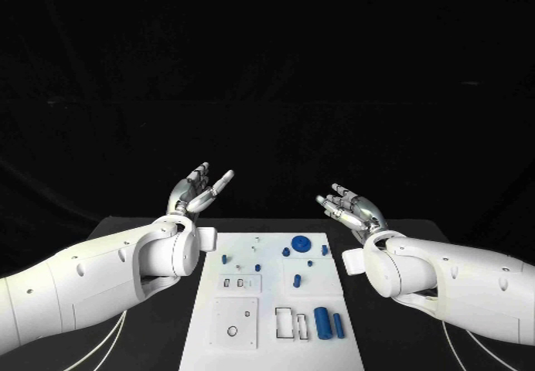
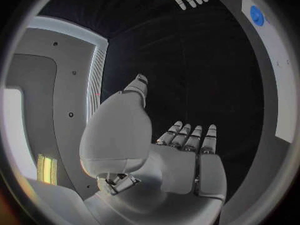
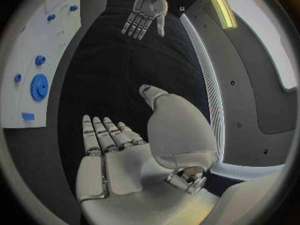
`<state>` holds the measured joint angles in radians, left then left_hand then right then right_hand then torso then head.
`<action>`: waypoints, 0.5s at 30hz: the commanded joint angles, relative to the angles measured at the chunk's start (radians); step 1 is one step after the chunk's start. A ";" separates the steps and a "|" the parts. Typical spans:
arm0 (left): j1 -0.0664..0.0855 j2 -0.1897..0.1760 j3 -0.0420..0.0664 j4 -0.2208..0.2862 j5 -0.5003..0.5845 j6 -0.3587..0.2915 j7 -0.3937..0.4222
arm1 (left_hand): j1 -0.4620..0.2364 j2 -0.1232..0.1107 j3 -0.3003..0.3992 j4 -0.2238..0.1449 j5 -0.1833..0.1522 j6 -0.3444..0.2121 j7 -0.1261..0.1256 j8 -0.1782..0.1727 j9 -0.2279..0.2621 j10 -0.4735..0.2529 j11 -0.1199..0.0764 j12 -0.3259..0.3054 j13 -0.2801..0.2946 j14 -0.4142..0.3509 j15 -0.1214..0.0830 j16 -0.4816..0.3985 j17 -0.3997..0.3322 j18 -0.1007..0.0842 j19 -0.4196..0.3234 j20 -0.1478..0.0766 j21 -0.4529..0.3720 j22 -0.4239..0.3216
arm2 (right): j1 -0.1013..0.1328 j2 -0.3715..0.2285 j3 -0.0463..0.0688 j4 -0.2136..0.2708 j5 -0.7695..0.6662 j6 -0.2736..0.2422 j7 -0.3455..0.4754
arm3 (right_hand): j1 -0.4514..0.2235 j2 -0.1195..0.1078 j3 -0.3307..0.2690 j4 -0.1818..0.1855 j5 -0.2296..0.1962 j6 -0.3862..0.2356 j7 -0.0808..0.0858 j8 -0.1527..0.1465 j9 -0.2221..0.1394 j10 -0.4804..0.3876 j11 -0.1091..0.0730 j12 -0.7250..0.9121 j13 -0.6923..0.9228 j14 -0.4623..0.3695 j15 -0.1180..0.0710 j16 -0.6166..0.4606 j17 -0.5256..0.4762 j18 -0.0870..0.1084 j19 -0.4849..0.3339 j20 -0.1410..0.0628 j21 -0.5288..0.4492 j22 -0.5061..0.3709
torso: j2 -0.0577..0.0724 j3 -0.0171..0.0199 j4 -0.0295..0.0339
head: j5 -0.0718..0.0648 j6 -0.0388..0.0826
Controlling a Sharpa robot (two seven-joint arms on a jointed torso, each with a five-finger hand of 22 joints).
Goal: Assemble the parts on the task board
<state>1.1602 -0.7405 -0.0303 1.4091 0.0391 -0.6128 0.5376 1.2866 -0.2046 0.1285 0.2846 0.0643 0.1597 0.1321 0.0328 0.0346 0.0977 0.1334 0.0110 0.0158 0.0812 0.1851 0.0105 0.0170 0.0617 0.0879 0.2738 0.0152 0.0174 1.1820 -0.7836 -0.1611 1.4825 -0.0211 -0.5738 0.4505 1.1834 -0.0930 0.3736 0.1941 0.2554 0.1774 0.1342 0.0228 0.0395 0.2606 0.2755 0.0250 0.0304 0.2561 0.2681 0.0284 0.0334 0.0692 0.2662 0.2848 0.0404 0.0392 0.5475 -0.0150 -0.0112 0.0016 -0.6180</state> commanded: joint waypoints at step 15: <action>0.003 -0.054 0.000 0.025 -0.031 0.162 0.022 | 0.161 0.086 0.175 -0.008 -0.010 0.370 0.158 0.133 0.086 0.547 0.121 0.098 0.045 0.571 0.040 0.199 0.120 0.070 0.527 0.016 0.228 0.102 | 0.047 -0.001 -0.014 -0.082 -0.587 0.087 -0.058 | 0.179 -0.082 0.141 -0.233 0.005 0.661 0.130 0.168 0.115 0.719 -0.072 0.068 0.033 0.707 -0.109 0.180 0.092 0.113 0.587 -0.022 0.238 0.091 | 0.034 -0.0016 0.0012 | 0.003 -0.011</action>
<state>1.1611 -0.7911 -0.0317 1.4296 0.0346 -0.5168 0.5471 1.4390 -0.1174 0.2991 0.2791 0.0580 0.5075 0.1569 0.1579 0.1154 0.6035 0.2588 0.1015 0.0585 0.6048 0.2317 0.1910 0.1279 0.1199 0.5578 0.2913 0.2187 0.1088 1.2253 -0.7844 -0.1762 1.4031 -0.4013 -0.4974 0.4192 1.3393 -0.1495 0.4784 0.0219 0.2555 0.6299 0.1717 0.1442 0.1239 0.7780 0.2335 0.0867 0.0584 0.7566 0.2012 0.1552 0.1012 0.1472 0.6958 0.2797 0.2042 0.1050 0.5738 -0.0185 -0.0118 0.0040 -0.6301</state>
